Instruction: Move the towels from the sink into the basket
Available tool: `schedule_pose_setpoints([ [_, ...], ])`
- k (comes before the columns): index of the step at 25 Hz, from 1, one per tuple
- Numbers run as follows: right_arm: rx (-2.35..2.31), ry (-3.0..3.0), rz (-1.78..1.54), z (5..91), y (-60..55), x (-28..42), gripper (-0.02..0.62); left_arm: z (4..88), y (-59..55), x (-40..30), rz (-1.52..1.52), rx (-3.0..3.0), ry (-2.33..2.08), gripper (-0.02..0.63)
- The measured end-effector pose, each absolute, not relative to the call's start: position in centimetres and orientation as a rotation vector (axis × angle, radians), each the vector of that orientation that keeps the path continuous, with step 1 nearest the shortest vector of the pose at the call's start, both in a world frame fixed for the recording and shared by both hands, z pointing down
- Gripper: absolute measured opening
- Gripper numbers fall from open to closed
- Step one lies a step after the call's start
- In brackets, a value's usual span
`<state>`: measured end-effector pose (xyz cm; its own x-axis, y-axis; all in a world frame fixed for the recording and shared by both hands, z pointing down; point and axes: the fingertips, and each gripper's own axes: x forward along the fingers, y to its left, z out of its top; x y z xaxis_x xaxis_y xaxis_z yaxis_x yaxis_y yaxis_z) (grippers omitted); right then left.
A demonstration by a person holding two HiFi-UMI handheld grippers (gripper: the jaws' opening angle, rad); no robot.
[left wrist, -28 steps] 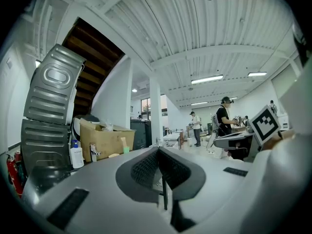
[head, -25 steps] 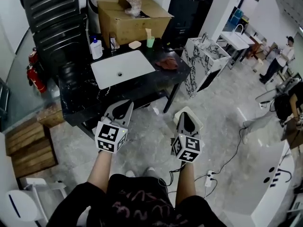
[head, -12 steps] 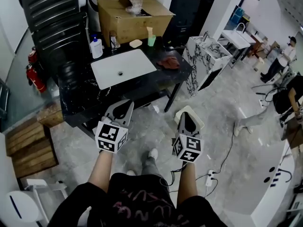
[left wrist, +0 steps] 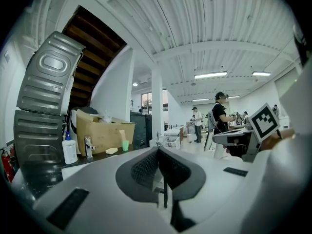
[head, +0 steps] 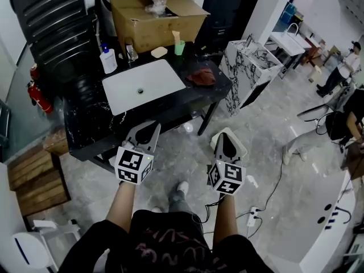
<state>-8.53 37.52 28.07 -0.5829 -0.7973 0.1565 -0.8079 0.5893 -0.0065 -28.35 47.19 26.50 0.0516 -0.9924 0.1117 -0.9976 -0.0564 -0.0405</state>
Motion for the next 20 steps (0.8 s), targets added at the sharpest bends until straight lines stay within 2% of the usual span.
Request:
schedule_pose_setpoints([
  [20, 1.198, -2.707, 0.180, 29.6, 16.0, -13.3, 0.015, 27.5, 27.3, -31.2, 0.250, 2.121, -2.182, 0.015],
])
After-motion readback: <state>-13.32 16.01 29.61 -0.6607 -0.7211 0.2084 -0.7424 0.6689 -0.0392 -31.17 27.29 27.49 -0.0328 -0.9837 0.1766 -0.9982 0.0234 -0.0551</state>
